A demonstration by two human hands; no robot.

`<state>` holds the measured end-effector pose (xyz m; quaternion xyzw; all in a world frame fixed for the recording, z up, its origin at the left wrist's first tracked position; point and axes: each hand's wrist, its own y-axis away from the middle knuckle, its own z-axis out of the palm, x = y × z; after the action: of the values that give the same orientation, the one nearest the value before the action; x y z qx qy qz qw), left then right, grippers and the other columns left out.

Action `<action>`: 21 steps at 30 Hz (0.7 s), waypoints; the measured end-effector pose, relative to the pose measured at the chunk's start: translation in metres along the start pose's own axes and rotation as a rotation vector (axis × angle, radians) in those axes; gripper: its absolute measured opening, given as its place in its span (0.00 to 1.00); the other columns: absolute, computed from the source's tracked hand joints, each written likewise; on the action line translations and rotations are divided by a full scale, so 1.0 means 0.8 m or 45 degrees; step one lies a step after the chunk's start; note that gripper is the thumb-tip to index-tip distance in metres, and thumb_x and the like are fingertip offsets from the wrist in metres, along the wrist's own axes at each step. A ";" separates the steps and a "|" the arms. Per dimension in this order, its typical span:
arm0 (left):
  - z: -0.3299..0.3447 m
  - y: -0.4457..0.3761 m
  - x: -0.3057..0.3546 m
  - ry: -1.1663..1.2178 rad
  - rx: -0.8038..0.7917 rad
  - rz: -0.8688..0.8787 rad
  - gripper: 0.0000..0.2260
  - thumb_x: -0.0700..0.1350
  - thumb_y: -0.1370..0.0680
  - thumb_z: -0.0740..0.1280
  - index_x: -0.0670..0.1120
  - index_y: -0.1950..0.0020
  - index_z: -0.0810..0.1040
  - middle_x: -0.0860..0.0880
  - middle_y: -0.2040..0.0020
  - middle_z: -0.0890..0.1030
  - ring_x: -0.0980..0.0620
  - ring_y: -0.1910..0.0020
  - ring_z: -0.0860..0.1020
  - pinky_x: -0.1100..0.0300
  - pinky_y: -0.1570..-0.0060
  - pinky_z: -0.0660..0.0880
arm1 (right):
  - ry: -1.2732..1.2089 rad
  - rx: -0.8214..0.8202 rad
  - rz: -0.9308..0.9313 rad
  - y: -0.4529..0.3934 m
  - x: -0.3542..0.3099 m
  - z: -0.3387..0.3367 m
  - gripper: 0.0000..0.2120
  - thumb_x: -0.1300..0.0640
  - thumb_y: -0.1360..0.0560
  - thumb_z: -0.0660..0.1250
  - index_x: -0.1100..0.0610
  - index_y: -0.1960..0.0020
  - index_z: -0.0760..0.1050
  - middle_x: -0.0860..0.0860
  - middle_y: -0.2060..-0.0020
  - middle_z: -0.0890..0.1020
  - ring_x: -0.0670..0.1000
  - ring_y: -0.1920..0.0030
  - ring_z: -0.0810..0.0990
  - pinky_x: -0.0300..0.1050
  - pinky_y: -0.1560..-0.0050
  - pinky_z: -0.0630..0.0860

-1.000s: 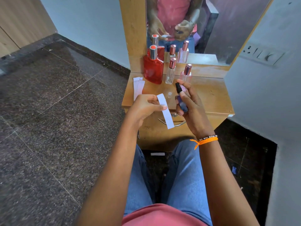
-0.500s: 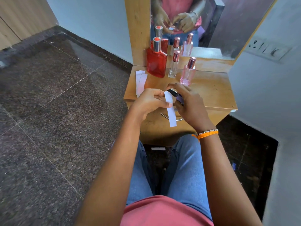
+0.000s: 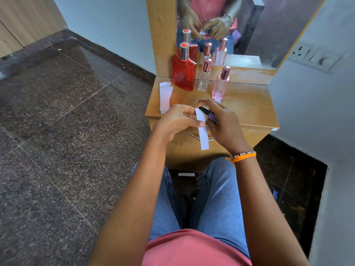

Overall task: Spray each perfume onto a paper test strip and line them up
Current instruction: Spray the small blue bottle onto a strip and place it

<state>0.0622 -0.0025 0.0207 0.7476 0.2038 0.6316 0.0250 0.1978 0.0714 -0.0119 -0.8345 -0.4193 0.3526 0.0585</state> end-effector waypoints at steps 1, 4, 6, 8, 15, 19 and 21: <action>0.000 0.000 0.000 -0.004 0.001 0.000 0.11 0.34 0.31 0.73 0.41 0.49 0.81 0.54 0.65 0.82 0.68 0.69 0.79 0.79 0.70 0.68 | 0.013 0.007 0.006 0.000 0.001 0.000 0.24 0.70 0.33 0.63 0.54 0.39 0.73 0.52 0.48 0.81 0.47 0.59 0.73 0.24 0.64 0.58; 0.000 0.000 0.000 -0.015 0.004 -0.005 0.12 0.35 0.31 0.73 0.42 0.49 0.81 0.55 0.66 0.82 0.68 0.69 0.78 0.79 0.70 0.68 | 0.018 0.015 0.021 0.001 0.002 0.000 0.26 0.71 0.33 0.64 0.54 0.38 0.74 0.52 0.48 0.81 0.46 0.57 0.73 0.23 0.65 0.59; 0.000 -0.001 -0.001 -0.017 0.005 -0.003 0.12 0.35 0.31 0.73 0.42 0.49 0.81 0.57 0.69 0.82 0.68 0.69 0.78 0.80 0.70 0.68 | -0.024 0.006 0.019 0.001 0.002 0.000 0.26 0.72 0.33 0.63 0.55 0.38 0.74 0.52 0.47 0.81 0.42 0.57 0.71 0.23 0.64 0.62; 0.000 -0.002 -0.001 -0.017 0.003 -0.003 0.11 0.35 0.31 0.73 0.42 0.50 0.82 0.57 0.70 0.82 0.68 0.69 0.78 0.80 0.70 0.68 | -0.065 0.001 0.008 0.001 0.001 -0.001 0.25 0.72 0.33 0.62 0.55 0.38 0.74 0.53 0.47 0.81 0.39 0.57 0.68 0.21 0.62 0.64; 0.000 -0.005 -0.005 -0.032 0.001 -0.013 0.11 0.37 0.32 0.74 0.46 0.51 0.82 0.58 0.69 0.82 0.67 0.68 0.79 0.79 0.70 0.68 | -0.040 0.013 0.017 0.004 0.008 0.001 0.25 0.72 0.33 0.62 0.57 0.38 0.73 0.55 0.52 0.80 0.45 0.59 0.68 0.27 0.65 0.61; 0.002 -0.006 -0.006 -0.037 0.009 -0.018 0.11 0.37 0.32 0.75 0.46 0.52 0.82 0.58 0.70 0.82 0.68 0.69 0.78 0.79 0.72 0.67 | -0.141 0.042 0.041 0.003 0.009 0.004 0.23 0.73 0.32 0.63 0.56 0.40 0.73 0.47 0.55 0.77 0.43 0.61 0.69 0.32 0.65 0.65; 0.002 -0.006 -0.007 -0.044 0.013 -0.021 0.11 0.38 0.32 0.75 0.45 0.50 0.82 0.56 0.65 0.83 0.67 0.68 0.79 0.78 0.70 0.69 | -0.240 0.077 0.077 0.001 0.008 0.004 0.23 0.73 0.31 0.63 0.55 0.40 0.73 0.43 0.56 0.75 0.42 0.61 0.70 0.26 0.62 0.67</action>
<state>0.0621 0.0009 0.0138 0.7568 0.2127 0.6174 0.0299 0.1990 0.0747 -0.0181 -0.8077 -0.3868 0.4436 0.0333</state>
